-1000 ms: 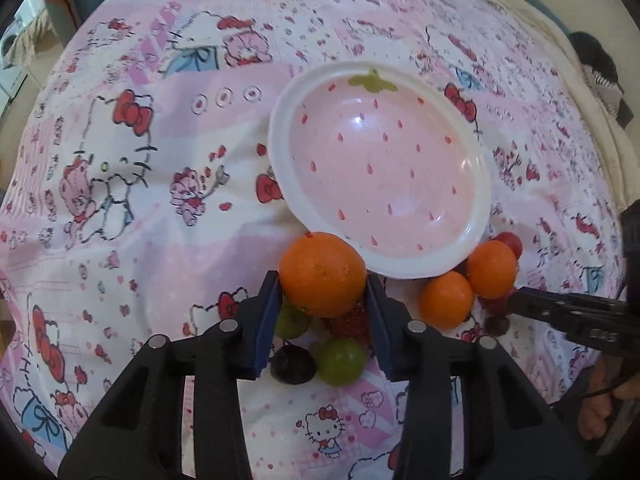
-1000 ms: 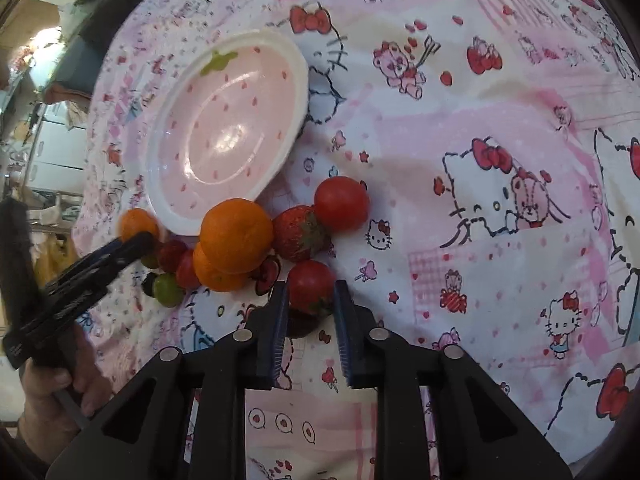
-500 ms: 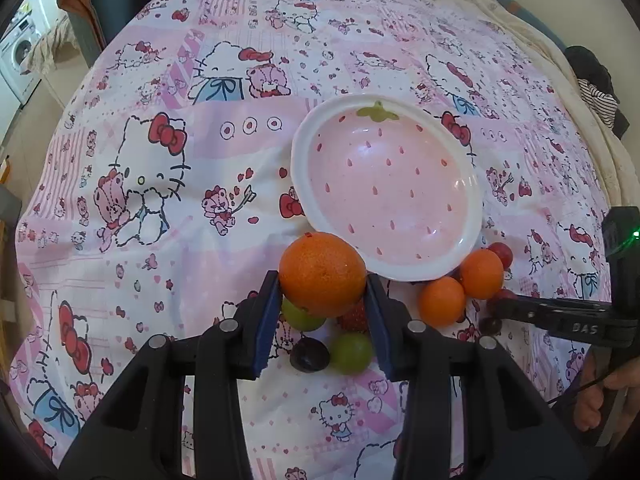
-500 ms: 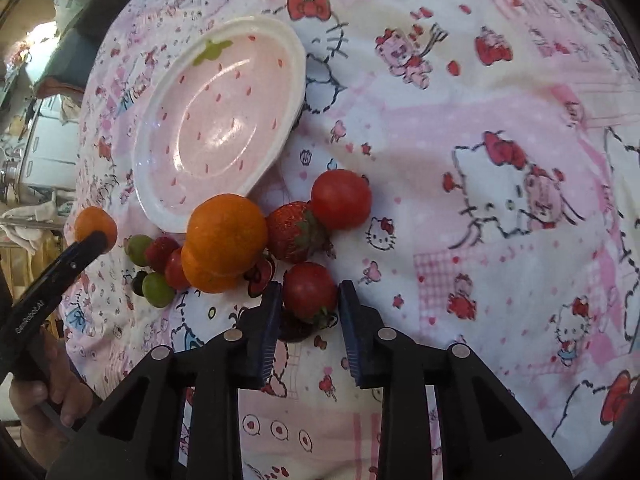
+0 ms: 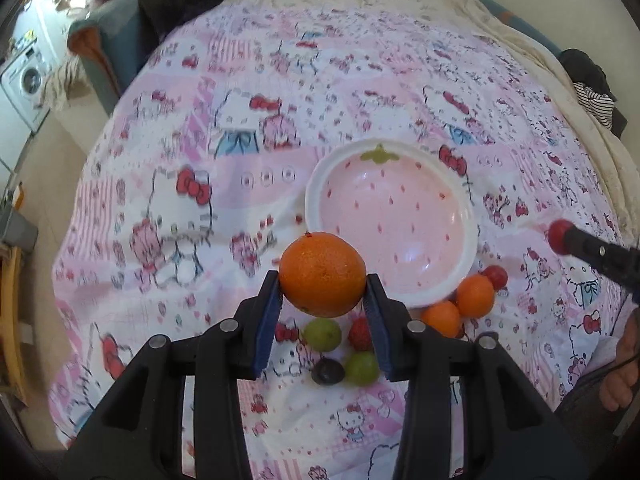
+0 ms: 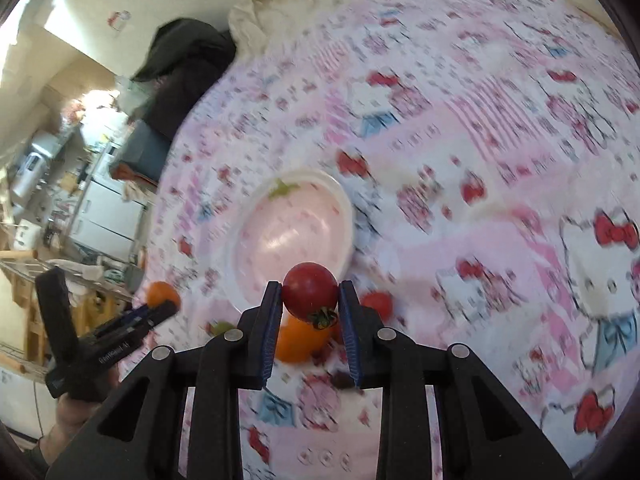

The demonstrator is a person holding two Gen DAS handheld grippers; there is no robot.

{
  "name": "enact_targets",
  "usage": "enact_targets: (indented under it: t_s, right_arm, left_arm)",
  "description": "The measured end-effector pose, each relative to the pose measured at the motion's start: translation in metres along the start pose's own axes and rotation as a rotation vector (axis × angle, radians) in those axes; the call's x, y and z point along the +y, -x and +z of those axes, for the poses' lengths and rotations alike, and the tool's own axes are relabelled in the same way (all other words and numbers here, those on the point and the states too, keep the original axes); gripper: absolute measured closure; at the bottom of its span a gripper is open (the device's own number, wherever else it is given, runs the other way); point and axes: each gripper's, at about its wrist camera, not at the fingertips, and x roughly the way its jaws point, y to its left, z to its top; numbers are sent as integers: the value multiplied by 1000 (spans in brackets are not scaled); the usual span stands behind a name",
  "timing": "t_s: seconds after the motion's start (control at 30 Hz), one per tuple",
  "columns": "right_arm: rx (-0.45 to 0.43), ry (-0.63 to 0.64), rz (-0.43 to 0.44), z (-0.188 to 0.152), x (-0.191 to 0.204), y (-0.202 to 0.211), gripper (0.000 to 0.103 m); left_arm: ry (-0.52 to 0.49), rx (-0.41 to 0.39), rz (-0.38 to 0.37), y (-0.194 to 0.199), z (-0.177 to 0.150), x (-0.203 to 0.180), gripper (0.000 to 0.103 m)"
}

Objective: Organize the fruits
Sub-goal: 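Lift the orange with the left tool while the right tool grasps a cherry tomato, then place the orange and tomato onto the white plate, opening both tools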

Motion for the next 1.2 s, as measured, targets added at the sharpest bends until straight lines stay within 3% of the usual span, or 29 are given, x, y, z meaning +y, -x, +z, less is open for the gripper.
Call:
enact_targets:
  t_s: [0.27, 0.47, 0.8, 1.03, 1.2]
  right_arm:
    - [-51, 82, 41, 40, 23, -23, 73]
    - [-2, 85, 22, 56, 19, -55, 73]
    - [84, 113, -13, 73, 16, -111, 73]
    - [133, 97, -36, 77, 5, -139, 73]
    - [139, 63, -57, 78, -4, -148, 73]
  left_arm:
    - [-64, -14, 25, -20, 38, -12, 66]
    - [-110, -8, 51, -52, 57, -21, 66]
    - [-126, 62, 26, -108, 68, -27, 66]
    - [-164, 48, 23, -122, 74, -36, 65]
    - [-139, 63, 16, -131, 76, -28, 64]
